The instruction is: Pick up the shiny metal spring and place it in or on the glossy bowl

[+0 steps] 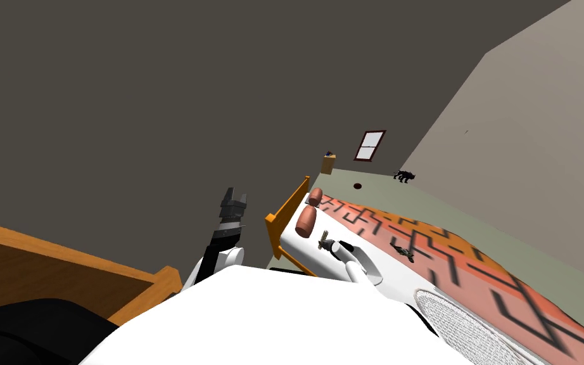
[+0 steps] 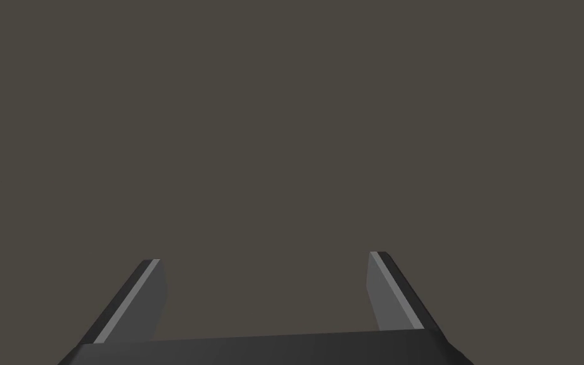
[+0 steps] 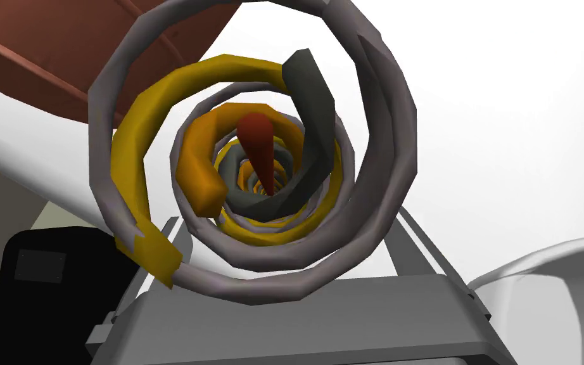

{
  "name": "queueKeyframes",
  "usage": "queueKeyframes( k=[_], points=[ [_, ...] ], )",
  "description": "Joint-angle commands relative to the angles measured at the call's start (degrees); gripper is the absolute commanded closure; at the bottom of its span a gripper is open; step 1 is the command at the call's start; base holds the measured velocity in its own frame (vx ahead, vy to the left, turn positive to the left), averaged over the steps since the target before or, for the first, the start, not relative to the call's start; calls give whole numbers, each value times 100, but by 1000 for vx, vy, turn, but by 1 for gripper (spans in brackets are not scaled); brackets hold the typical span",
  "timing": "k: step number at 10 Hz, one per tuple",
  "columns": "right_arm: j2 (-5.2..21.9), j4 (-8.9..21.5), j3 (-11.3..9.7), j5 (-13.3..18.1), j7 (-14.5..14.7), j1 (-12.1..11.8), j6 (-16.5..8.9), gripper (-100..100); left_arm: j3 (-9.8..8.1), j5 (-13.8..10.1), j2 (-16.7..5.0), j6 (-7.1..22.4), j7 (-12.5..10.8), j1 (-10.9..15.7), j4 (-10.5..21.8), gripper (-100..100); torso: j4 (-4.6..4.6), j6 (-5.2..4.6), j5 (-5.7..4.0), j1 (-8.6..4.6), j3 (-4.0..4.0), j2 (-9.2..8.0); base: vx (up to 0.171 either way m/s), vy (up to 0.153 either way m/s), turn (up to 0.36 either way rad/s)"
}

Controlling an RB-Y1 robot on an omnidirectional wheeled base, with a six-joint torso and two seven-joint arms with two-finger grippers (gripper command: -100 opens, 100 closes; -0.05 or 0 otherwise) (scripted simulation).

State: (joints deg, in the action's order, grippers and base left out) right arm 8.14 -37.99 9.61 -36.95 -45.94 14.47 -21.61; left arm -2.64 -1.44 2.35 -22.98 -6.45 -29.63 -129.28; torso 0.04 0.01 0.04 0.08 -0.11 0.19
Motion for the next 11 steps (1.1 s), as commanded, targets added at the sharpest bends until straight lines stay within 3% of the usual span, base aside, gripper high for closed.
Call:
queueKeyframes(
  k=[1,2,3,4,5,8,9,10,11],
  points=[
    [-4,164,12,-16,-88,98,-27,-100,0,0,0,0,0,0,0,0,0,0,0,0,0,0,37,31,-59],
    [-5,292,19,-28,-145,178,-33,-100,0,0,0,0,0,0,0,0,0,0,0,0,2,-3,30,32,-70],
    [-3,222,15,-20,-107,140,-29,-100,0,0,0,0,0,0,0,0,-1,0,0,0,3,-6,13,15,-13],
    [-4,236,16,-22,-118,147,-29,0,0,0,0,0,0,1,0,0,-2,0,-1,-6,7,-12,0,0,0],
    [-143,292,26,-15,-29,58,160,-100,0,0,0,0,0,1,0,0,-3,0,-2,-10,9,-17,66,-36,5],
    [-352,379,41,-5,103,-75,442,-100,-1,0,-1,0,0,0,0,0,3,2,-10,-37,-8,14,82,-57,11],
    [-274,490,16,-123,139,29,401,-100,-1,0,-1,0,0,0,0,0,4,3,-10,-36,-13,23,45,-23,6],
    [-286,515,13,-132,163,36,442,100,0,0,0,0,0,0,0,0,3,3,-9,-29,-9,14,0,0,0],
    [-286,509,13,-131,161,37,438,100,0,0,0,0,0,1,0,0,5,4,-11,-28,-10,13,0,0,0]
  ],
)
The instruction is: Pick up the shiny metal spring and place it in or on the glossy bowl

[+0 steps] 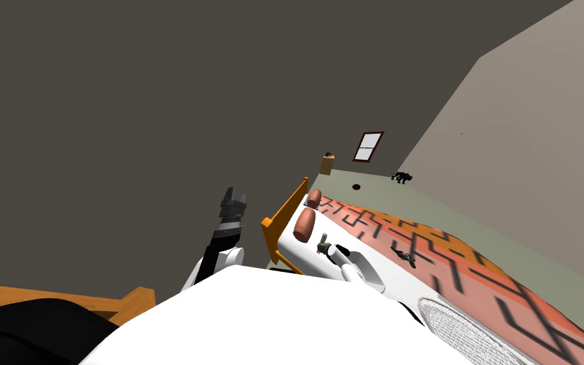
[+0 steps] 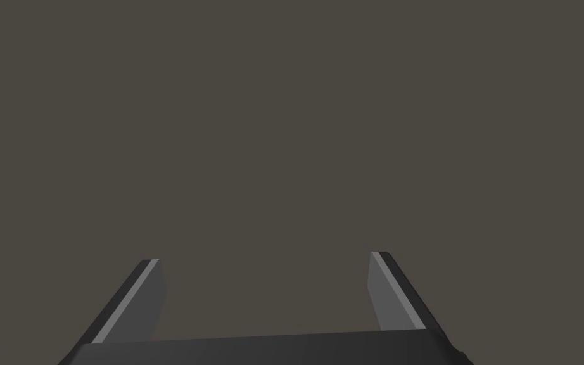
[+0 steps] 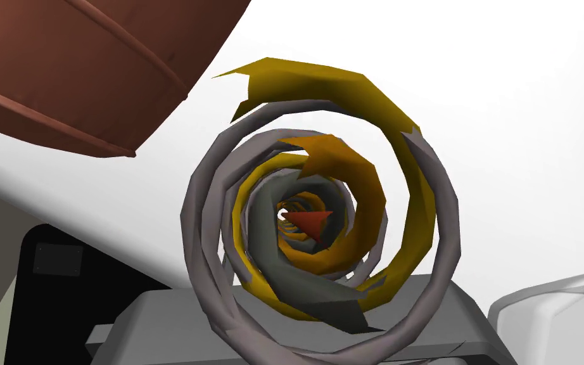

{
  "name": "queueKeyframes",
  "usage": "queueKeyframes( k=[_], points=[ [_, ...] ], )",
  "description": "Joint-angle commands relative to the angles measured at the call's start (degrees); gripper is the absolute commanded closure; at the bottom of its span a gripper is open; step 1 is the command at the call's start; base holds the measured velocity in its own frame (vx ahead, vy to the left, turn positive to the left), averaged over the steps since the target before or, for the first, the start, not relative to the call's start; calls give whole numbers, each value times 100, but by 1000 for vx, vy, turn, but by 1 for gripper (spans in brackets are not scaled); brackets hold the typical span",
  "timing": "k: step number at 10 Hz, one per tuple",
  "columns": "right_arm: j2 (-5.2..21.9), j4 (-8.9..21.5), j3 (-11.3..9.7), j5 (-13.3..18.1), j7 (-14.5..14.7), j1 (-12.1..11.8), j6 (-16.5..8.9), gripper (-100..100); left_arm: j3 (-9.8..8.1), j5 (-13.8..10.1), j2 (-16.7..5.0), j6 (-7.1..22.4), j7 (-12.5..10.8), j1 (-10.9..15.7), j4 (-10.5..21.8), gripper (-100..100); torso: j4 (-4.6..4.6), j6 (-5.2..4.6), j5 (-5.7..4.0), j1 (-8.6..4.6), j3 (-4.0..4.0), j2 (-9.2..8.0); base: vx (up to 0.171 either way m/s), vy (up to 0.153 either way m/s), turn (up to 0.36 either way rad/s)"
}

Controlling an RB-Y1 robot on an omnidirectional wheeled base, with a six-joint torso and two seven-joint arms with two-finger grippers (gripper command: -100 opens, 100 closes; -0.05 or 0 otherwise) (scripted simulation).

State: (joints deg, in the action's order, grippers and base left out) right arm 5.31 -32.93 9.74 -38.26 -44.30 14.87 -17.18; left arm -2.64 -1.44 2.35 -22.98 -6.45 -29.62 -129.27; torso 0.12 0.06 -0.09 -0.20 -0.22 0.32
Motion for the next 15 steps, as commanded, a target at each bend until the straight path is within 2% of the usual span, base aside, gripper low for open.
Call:
queueKeyframes(
  k=[1,3,4,5,6,9,10,11,12,14,15],
  points=[
    [0,0,0,0,0,0,0,100,0,0,0,0,0,0,0,0,0,0,0,0,0,0,0,0,0],
    [-2,0,1,-2,-2,0,-2,100,0,0,0,0,0,0,0,0,0,-1,2,2,0,0,0,0,0],
    [-3,1,1,-2,-3,0,-2,0,0,0,0,0,0,0,0,0,0,0,3,3,0,0,0,0,0],
    [36,-171,21,121,-127,-48,-141,100,0,0,0,0,0,0,0,0,0,-1,3,3,0,-1,-32,21,-7],
    [36,-171,21,121,-127,-48,-141,100,0,0,0,0,0,0,0,0,-1,-2,5,9,5,-10,-41,28,-9],
    [280,-272,3,109,-280,107,-471,100,0,0,0,0,0,1,0,0,-6,-1,8,20,17,-30,-74,42,-8],
    [200,-359,20,203,-299,6,-414,100,1,0,1,0,0,1,0,0,-9,-2,10,22,22,-39,-44,22,-9],
    [210,-372,20,206,-317,5,-447,0,0,0,0,0,0,1,0,0,-7,-1,7,16,17,-27,-8,4,0],
    [191,-328,-7,140,-327,-58,-631,100,0,0,0,0,0,0,0,0,-5,-1,6,10,10,-15,-78,10,48],
    [226,-317,-30,53,-348,-83,-862,100,1,0,0,0,0,1,0,0,0,-2,0,13,22,-48,-110,8,60],
    [226,-317,-30,53,-348,-83,-862,100,0,0,0,0,0,1,0,0,16,-3,-12,2,16,-50,-69,-16,22]
  ],
)
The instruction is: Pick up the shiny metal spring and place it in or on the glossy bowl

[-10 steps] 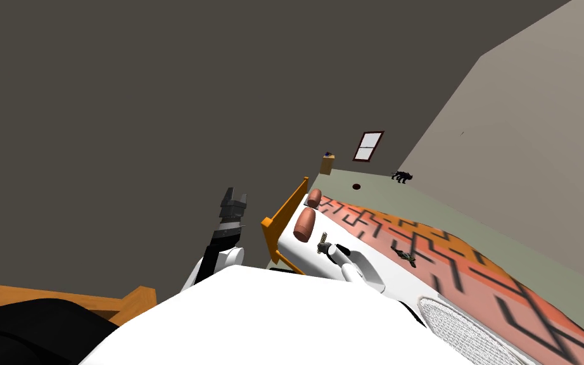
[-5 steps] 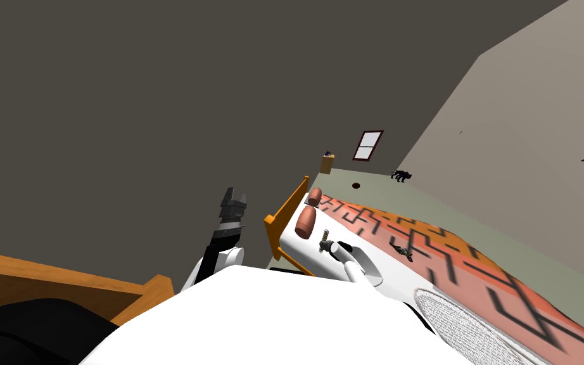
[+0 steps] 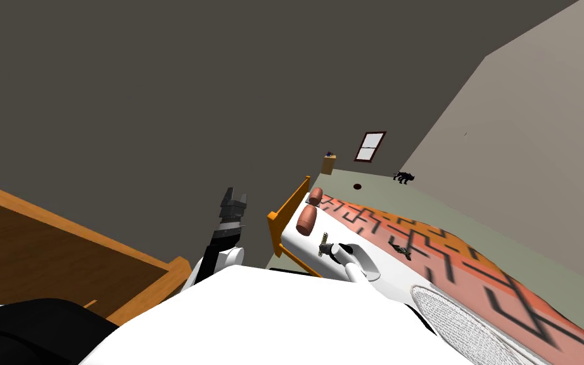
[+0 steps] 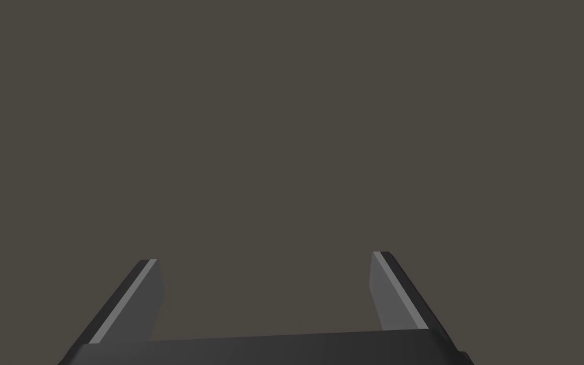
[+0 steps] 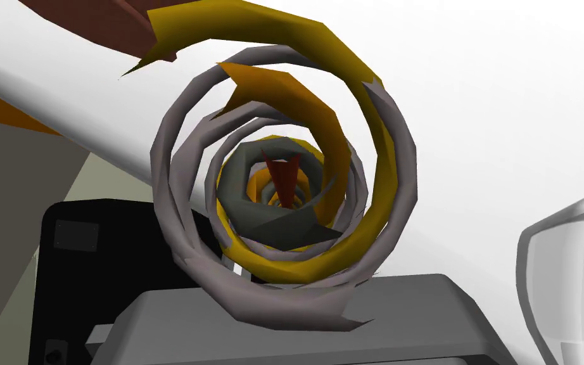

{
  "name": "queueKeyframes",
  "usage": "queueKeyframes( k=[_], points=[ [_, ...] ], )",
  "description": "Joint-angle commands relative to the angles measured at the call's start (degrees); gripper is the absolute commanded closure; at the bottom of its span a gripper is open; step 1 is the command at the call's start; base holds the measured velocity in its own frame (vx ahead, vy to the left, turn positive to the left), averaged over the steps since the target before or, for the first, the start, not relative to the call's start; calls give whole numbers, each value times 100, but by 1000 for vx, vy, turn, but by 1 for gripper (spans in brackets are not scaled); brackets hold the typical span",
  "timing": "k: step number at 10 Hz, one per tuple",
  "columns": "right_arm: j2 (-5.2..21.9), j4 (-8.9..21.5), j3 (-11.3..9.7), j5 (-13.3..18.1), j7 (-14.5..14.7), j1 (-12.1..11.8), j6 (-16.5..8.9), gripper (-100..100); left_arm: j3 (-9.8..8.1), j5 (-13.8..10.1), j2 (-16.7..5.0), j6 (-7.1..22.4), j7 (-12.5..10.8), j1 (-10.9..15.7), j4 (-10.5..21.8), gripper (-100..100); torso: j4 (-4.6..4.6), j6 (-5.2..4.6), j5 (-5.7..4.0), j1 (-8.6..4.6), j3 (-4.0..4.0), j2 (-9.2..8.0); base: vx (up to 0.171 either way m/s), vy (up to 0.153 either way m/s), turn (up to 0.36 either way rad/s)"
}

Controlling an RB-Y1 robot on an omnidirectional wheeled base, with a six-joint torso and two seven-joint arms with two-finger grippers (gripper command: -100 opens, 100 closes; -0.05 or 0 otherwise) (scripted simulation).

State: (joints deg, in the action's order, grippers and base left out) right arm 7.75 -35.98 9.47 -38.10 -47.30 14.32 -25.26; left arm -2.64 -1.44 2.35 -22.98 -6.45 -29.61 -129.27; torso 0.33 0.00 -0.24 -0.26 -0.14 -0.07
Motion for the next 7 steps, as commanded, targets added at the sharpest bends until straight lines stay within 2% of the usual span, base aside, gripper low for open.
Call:
queueKeyframes(
  k=[1,3,4,7],
  points=[
    [11,-13,-15,-16,-63,-35,-195,100,0,0,0,0,0,0,0,0,0,0,0,0,0,0,-44,-23,33],
    [90,-27,-41,-132,-102,-37,-494,100,0,0,0,0,0,0,0,0,11,0,-9,-19,-11,12,-55,-57,79],
    [90,-27,-41,-132,-102,-37,-505,100,0,0,0,0,0,0,0,0,17,-4,-12,-27,-14,11,-35,-41,16],
    [235,-73,-77,-323,-169,-20,-1007,100,0,0,-1,0,0,0,0,0,22,-6,-16,-31,-20,18,-42,-58,58]
  ],
)
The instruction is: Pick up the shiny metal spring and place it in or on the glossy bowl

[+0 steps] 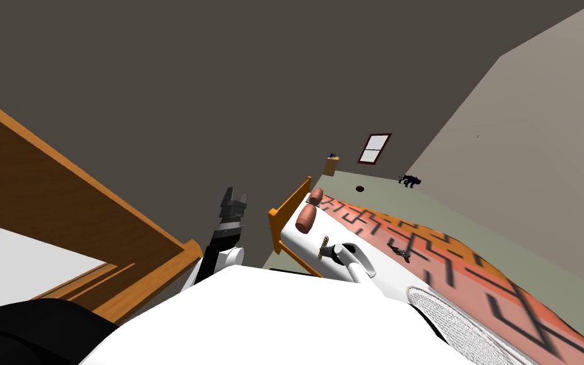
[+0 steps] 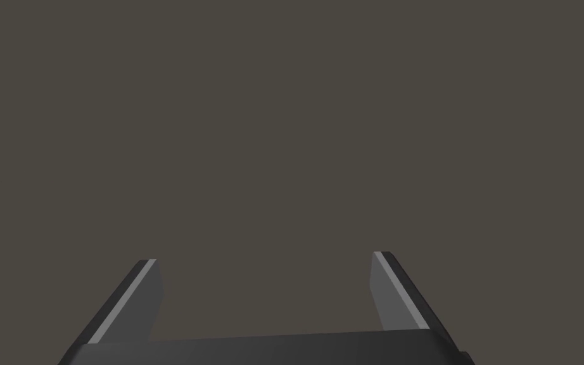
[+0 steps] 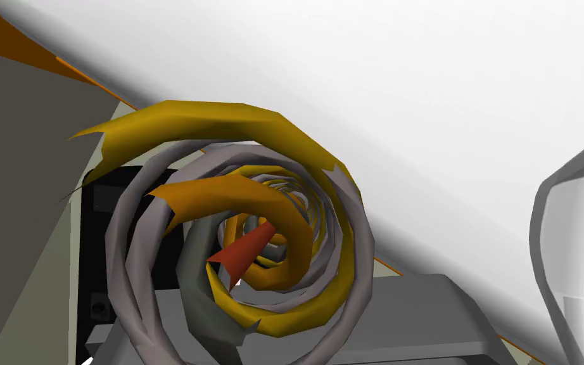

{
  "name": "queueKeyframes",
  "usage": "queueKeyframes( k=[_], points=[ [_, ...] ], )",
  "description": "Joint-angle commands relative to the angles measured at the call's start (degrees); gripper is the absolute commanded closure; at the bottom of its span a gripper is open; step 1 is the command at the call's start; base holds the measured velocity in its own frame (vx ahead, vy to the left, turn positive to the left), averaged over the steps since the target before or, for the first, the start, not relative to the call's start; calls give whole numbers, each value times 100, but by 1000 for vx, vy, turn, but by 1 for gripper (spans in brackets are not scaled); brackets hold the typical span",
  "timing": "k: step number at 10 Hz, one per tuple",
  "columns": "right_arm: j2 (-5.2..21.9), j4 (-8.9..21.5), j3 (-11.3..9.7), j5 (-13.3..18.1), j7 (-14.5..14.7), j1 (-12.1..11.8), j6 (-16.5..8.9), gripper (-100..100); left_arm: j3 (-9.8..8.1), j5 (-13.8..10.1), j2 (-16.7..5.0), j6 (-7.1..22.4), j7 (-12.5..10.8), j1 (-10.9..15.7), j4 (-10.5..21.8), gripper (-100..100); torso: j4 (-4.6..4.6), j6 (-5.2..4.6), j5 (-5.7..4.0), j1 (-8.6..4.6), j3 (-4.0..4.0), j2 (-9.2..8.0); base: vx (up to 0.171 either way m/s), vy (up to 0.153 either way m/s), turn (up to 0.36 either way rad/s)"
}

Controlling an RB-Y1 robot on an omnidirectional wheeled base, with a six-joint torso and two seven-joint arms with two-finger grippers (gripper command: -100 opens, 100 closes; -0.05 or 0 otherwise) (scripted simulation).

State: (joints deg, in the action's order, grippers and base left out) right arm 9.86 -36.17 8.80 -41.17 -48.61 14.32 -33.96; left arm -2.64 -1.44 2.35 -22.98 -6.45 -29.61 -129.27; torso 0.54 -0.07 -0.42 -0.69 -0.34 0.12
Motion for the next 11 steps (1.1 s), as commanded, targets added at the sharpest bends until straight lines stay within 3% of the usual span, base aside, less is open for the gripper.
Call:
queueKeyframes(
  k=[1,6,11],
  points=[
    [73,-73,-22,-80,-60,-12,-286,100,0,0,0,0,0,0,0,0,0,0,0,0,0,0,-64,-86,64],
    [293,-173,-72,-373,-154,21,-1073,100,0,0,0,0,0,0,0,0,4,-4,-6,-7,-2,1,-53,-67,45],
    [545,-337,-117,-545,-295,89,-1648,100,0,0,0,0,0,0,0,0,7,-1,3,9,-8,9,-51,-51,0]
  ],
)
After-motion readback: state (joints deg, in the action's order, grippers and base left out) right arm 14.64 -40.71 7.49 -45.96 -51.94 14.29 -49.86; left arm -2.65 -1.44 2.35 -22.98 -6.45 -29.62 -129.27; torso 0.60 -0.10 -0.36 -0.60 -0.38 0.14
